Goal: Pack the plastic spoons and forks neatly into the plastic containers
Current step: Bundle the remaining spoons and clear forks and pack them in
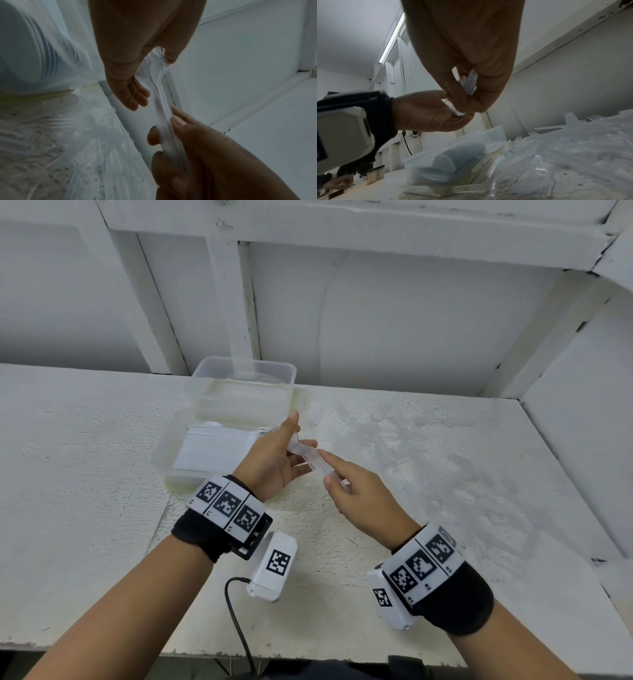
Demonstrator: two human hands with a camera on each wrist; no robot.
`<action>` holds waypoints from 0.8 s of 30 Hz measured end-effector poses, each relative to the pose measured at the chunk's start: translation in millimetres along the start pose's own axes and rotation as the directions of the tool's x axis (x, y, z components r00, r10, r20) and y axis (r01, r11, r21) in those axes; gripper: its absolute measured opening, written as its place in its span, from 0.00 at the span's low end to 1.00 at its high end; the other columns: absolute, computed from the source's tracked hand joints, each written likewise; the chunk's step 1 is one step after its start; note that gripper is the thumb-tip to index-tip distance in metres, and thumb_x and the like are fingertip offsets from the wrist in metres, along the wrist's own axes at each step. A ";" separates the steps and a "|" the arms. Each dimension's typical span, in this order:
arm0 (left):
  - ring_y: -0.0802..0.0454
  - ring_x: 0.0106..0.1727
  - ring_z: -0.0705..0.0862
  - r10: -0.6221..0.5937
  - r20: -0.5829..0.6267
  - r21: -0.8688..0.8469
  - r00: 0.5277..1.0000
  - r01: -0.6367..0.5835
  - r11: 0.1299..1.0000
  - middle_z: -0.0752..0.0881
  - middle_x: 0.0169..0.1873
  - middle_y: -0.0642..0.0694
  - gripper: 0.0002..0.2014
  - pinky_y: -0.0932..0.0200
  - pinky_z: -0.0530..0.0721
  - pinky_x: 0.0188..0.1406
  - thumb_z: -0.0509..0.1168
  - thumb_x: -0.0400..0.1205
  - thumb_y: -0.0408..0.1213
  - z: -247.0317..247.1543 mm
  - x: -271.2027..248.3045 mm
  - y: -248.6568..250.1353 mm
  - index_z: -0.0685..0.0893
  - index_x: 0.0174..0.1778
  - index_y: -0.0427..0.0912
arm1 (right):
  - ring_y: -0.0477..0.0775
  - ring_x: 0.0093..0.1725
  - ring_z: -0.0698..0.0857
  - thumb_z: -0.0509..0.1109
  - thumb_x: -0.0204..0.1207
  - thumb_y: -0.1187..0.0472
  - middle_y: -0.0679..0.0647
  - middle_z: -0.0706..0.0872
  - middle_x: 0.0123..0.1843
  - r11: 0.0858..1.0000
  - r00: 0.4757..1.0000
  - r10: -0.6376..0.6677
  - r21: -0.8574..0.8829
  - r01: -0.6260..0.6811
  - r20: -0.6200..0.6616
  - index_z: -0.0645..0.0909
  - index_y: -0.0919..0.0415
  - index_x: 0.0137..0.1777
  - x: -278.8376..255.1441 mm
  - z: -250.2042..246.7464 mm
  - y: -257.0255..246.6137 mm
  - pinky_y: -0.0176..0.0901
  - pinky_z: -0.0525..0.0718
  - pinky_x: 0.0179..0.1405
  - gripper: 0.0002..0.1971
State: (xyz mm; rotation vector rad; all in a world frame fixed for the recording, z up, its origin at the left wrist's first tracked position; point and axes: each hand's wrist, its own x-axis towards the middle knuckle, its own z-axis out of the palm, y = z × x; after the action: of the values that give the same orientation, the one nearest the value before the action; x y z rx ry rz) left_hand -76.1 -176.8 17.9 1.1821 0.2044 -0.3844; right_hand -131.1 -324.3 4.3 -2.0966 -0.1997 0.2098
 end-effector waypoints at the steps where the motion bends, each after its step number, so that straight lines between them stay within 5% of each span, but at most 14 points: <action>1: 0.49 0.37 0.85 0.003 -0.009 0.007 1.000 -0.003 1.000 0.83 0.41 0.41 0.16 0.59 0.87 0.35 0.55 0.84 0.53 0.2 2.1 0.7 0.73 0.50 0.42 | 0.41 0.48 0.78 0.57 0.84 0.58 0.45 0.79 0.51 1.000 1.000 -0.007 -0.018 0.007 -0.007 0.65 0.47 0.79 1.2 -0.6 -0.9 0.36 0.76 0.52 0.23; 4: 0.48 0.38 0.84 0.025 -0.031 0.030 0.999 -0.024 0.999 0.82 0.39 0.41 0.17 0.60 0.87 0.34 0.53 0.85 0.53 1.7 6.5 3.3 0.73 0.49 0.41 | 0.42 0.60 0.77 0.58 0.84 0.58 0.49 0.80 0.63 0.999 1.000 -0.019 -0.045 0.018 -0.021 0.65 0.50 0.79 3.9 -4.1 -3.1 0.32 0.71 0.59 0.23; 6: 0.50 0.35 0.83 0.041 -0.048 0.030 0.998 -0.040 0.999 0.81 0.35 0.42 0.16 0.61 0.88 0.34 0.54 0.85 0.51 2.1 9.3 4.8 0.73 0.48 0.40 | 0.41 0.59 0.77 0.58 0.84 0.57 0.48 0.80 0.62 0.999 1.000 -0.010 -0.032 0.009 -0.028 0.66 0.51 0.78 6.1 -6.0 -3.2 0.29 0.71 0.57 0.22; 11: 0.47 0.40 0.85 0.009 -0.034 -0.103 0.999 -0.012 0.995 0.82 0.38 0.41 0.12 0.56 0.88 0.42 0.57 0.85 0.46 1.8 18.3 10.2 0.73 0.46 0.39 | 0.35 0.26 0.75 0.60 0.83 0.59 0.44 0.78 0.40 0.988 0.998 0.065 0.143 -0.062 -0.016 0.71 0.45 0.74 16.7 -10.1 -1.7 0.26 0.71 0.26 0.20; 16: 0.47 0.47 0.87 0.062 0.016 -0.204 0.998 -0.057 0.977 0.85 0.49 0.35 0.07 0.58 0.89 0.42 0.58 0.85 0.36 0.8 25.9 17.7 0.76 0.44 0.37 | 0.43 0.23 0.73 0.59 0.80 0.67 0.52 0.78 0.42 0.951 0.993 0.119 0.287 -0.119 0.017 0.73 0.43 0.70 30.6 -17.0 -2.9 0.34 0.71 0.19 0.23; 21: 0.48 0.39 0.88 0.038 -0.039 -0.187 0.999 -0.044 0.981 0.84 0.43 0.38 0.06 0.56 0.89 0.36 0.59 0.85 0.37 2.9 36.5 22.2 0.73 0.49 0.37 | 0.39 0.26 0.76 0.56 0.81 0.66 0.48 0.83 0.40 0.998 0.999 0.030 0.064 -0.029 -0.015 0.72 0.43 0.71 40.9 -18.6 -5.6 0.32 0.75 0.27 0.23; 24: 0.51 0.32 0.87 0.059 -0.078 -0.143 0.995 -0.070 0.987 0.82 0.31 0.44 0.08 0.57 0.87 0.34 0.61 0.84 0.41 6.1 41.2 25.3 0.72 0.43 0.41 | 0.46 0.48 0.82 0.55 0.84 0.59 0.51 0.85 0.55 0.971 0.993 -0.115 -0.210 0.115 0.013 0.66 0.51 0.77 45.8 -15.4 -6.9 0.41 0.78 0.49 0.21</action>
State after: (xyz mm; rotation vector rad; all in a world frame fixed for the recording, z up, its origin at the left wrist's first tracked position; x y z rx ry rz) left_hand -28.6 -181.8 27.4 1.0568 0.2532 -0.2650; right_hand -83.5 -323.2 14.9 -2.2868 -0.3566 0.1242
